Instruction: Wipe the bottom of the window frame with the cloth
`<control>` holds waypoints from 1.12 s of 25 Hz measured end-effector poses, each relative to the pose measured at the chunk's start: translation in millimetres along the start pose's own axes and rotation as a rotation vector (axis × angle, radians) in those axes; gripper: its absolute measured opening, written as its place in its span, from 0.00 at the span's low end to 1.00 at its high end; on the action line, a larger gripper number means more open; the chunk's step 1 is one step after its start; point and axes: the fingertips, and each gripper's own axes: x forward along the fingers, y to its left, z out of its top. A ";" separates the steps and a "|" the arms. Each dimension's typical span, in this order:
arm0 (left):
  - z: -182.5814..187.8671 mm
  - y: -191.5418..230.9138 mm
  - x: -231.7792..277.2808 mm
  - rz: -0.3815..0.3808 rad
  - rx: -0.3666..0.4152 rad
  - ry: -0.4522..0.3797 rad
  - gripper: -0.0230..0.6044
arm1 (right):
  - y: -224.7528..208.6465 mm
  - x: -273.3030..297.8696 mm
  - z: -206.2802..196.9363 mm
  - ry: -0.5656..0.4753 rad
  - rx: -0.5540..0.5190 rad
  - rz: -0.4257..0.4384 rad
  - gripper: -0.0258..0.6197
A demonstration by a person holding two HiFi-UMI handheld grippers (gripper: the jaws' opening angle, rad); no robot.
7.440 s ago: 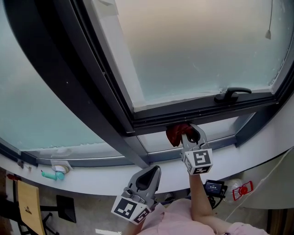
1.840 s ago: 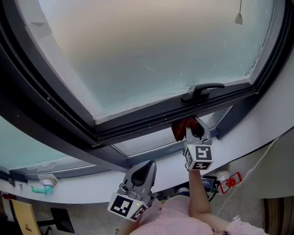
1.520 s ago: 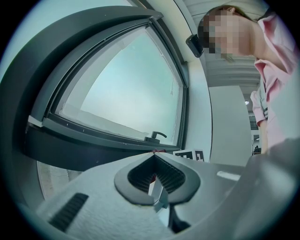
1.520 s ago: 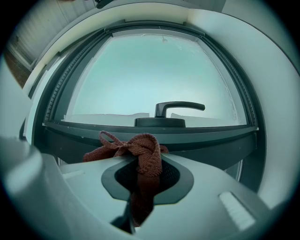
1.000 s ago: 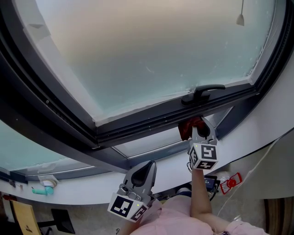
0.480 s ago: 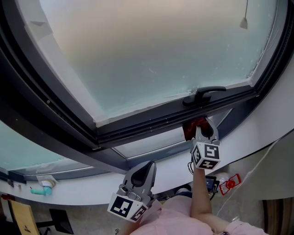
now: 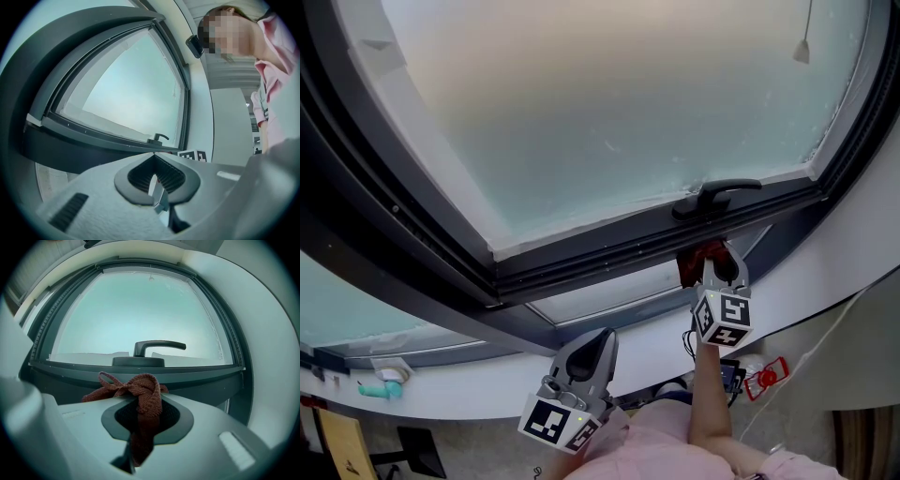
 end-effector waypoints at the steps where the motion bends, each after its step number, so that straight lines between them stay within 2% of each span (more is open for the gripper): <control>1: 0.0 0.3 0.5 0.001 0.000 -0.001 0.04 | -0.4 0.0 0.0 -0.001 0.001 -0.001 0.13; 19: 2.1 -7.6 7.6 -0.017 0.000 -0.027 0.04 | -6.4 2.5 -0.1 0.008 -0.008 0.016 0.12; 28: 10.3 -3.0 -13.2 -0.001 -0.014 -0.061 0.04 | -2.3 -8.1 -0.9 0.062 -0.041 0.016 0.13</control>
